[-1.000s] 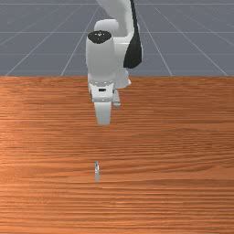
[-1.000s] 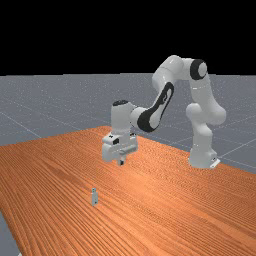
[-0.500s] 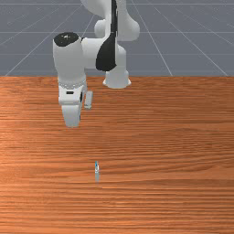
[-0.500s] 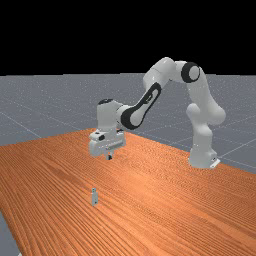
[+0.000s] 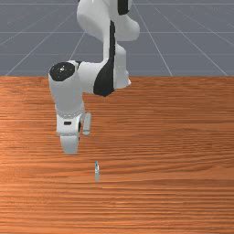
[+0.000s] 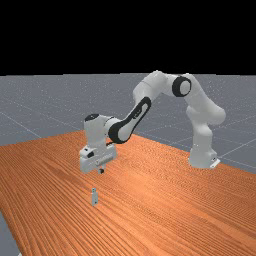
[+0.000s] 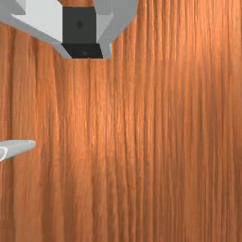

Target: Rotate the USB body for 90 degree with plug right ward

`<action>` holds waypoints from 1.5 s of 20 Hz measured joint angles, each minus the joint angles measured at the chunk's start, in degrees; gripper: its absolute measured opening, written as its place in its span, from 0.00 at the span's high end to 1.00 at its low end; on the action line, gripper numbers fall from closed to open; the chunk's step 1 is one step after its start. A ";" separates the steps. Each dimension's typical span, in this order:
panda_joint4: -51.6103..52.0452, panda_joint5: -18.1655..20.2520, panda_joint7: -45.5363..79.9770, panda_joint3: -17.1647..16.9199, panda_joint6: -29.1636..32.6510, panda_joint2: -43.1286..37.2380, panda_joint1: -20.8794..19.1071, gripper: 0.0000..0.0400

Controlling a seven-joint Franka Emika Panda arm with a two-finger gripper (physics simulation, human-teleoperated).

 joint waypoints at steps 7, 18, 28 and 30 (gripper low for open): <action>13.08 -0.01 0.67 0.16 -4.09 10.06 0.26 1.00; 14.67 0.20 0.79 0.36 1.09 16.33 0.20 1.00; 7.93 0.78 6.77 1.08 6.25 12.84 4.83 1.00; 5.20 0.95 6.58 1.24 9.22 11.24 4.79 1.00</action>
